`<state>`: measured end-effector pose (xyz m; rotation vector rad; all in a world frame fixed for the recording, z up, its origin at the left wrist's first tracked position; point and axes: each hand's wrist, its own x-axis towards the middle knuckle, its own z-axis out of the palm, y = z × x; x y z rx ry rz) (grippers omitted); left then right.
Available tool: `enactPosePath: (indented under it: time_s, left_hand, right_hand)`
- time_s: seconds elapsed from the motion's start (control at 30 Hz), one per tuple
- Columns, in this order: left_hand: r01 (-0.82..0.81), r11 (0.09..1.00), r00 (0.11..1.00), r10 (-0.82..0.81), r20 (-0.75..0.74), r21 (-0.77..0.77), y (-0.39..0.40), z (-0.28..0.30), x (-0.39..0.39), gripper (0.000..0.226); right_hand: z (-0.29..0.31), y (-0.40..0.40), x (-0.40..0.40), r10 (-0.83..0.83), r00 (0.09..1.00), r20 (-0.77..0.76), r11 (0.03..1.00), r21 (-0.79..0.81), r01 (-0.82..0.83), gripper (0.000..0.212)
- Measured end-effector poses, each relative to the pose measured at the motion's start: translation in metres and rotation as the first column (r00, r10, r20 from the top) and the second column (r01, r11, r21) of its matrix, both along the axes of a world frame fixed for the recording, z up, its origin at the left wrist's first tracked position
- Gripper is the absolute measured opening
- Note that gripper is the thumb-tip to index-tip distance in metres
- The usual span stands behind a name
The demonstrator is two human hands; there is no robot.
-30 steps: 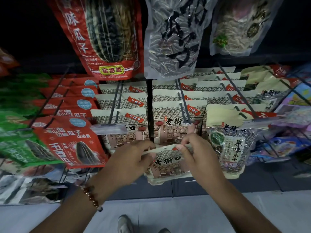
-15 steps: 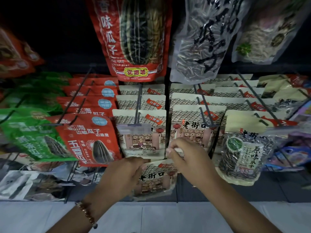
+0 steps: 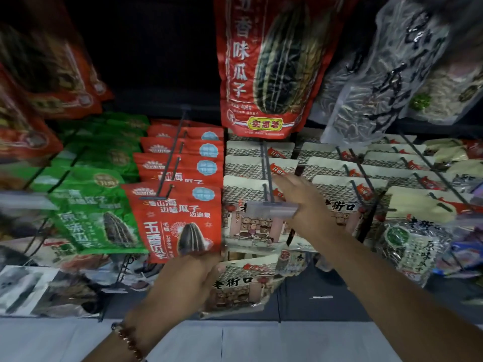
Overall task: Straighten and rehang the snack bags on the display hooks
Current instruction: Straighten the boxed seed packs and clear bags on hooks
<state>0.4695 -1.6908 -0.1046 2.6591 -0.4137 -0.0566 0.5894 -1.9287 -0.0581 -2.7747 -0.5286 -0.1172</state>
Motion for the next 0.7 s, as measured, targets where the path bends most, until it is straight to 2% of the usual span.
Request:
enactPosePath:
  time_s: [0.1, 0.2, 0.33, 0.4, 0.47, 0.57, 0.63, 0.7]
  left_hand:
    - [0.014, 1.0, 1.0, -0.014, -0.003, -0.002, 0.014, -0.002, -0.003, 0.01]
    - [0.024, 1.0, 0.999, -0.024, 0.026, 0.002, 0.027, -0.002, -0.005, 0.015]
    - [0.052, 0.999, 0.995, -0.052, 0.086, 0.002, 0.041, 0.0, -0.001, 0.01]
    - [0.073, 0.997, 0.99, -0.073, 0.117, 0.0, 0.045, -0.002, 0.004, 0.007]
    - [0.095, 0.995, 0.986, -0.09, 0.138, -0.024, 0.047, -0.004, 0.008, 0.006]
    - [0.105, 0.993, 0.982, -0.096, 0.161, -0.05, 0.049, -0.004, 0.011, 0.022]
    - [0.109, 0.991, 0.981, -0.093, 0.167, -0.083, 0.05, -0.001, 0.016, 0.024]
    - [0.121, 0.986, 0.978, -0.098, 0.186, -0.117, 0.049, 0.002, 0.02, 0.023]
  right_hand:
    - [-0.007, 0.008, -0.004, -0.076, 0.997, 0.014, 0.993, 0.093, 0.075, 0.033]
    - [-0.02, 0.009, -0.017, -0.145, 0.989, 0.0, 0.962, 0.236, 0.141, 0.018]
    - [-0.027, 0.01, -0.04, -0.24, 0.947, -0.214, 0.833, 0.455, 0.314, 0.023]
    - [-0.024, 0.012, -0.052, -0.284, 0.938, -0.198, 0.799, 0.492, 0.346, 0.017]
    - [-0.018, 0.015, -0.062, -0.259, 0.962, -0.082, 0.824, 0.5, 0.264, 0.019]
    - [-0.011, 0.015, -0.082, -0.259, 0.965, 0.034, 0.899, 0.373, 0.229, 0.012]
    - [-0.009, 0.009, -0.096, -0.257, 0.965, 0.046, 0.915, 0.334, 0.227, 0.003]
    - [-0.007, -0.002, -0.108, -0.267, 0.964, 0.017, 0.91, 0.334, 0.246, 0.008]
